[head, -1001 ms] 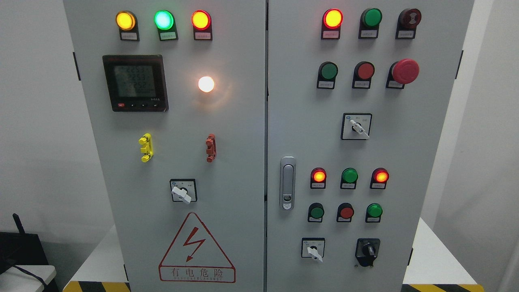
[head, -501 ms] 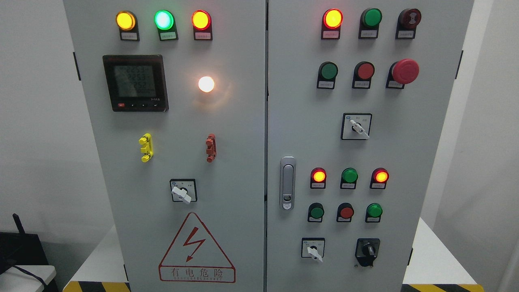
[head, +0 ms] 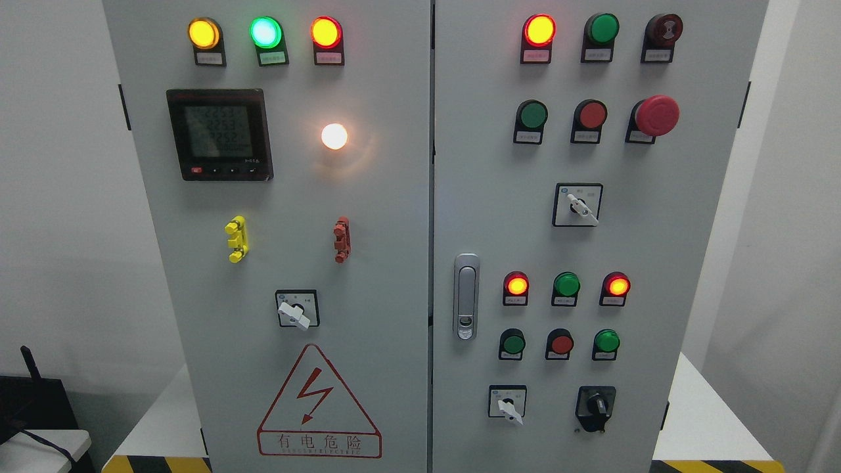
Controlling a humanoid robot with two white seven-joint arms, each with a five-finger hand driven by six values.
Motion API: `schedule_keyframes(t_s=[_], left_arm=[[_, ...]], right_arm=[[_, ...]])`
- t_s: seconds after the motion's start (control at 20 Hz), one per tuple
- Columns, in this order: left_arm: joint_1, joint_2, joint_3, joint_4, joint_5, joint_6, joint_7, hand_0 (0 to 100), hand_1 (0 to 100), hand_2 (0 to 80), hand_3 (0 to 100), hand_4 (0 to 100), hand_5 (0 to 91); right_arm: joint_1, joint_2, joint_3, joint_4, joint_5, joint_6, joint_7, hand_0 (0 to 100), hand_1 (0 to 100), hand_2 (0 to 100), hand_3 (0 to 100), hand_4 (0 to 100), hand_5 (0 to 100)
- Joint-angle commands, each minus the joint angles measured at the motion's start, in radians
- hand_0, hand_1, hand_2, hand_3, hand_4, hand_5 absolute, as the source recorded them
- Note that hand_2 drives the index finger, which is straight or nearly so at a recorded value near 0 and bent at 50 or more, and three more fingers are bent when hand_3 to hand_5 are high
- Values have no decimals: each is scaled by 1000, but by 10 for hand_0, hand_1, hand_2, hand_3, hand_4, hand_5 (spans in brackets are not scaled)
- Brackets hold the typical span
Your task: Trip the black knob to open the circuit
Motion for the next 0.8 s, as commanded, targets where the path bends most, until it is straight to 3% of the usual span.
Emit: schedule_keyframes(t_s=[0.0,0.15,0.5,0.65,0.75], left_arm=[[-8,-1,0,0,-34,0,1,120,389,0,0,0,0],[-8,0,0,0,-34,0,1,120,389,0,0,0,0],[-8,0,0,0,-32,0,1,120,389,0,0,0,0],[-8,0,0,0,-32,0,1,120,389,0,0,0,0],[-8,0,0,0,-32,0,1,120,389,0,0,0,0]], right_arm=[[-4,1,-24,-339,2,6,-1,152,679,392,754,842,916],[-49,8,-23,-390,2,22,-1,156,688,387,753,850,929],[-243,24,-21,-425,5,158,-4,168,678,378,752,867,933],[-315,25,-14,-425,13,218,-26,156,701,375,751,868,933],[-364,25,-10,-424,17,261,-65,138,739,379,751,867,934]])
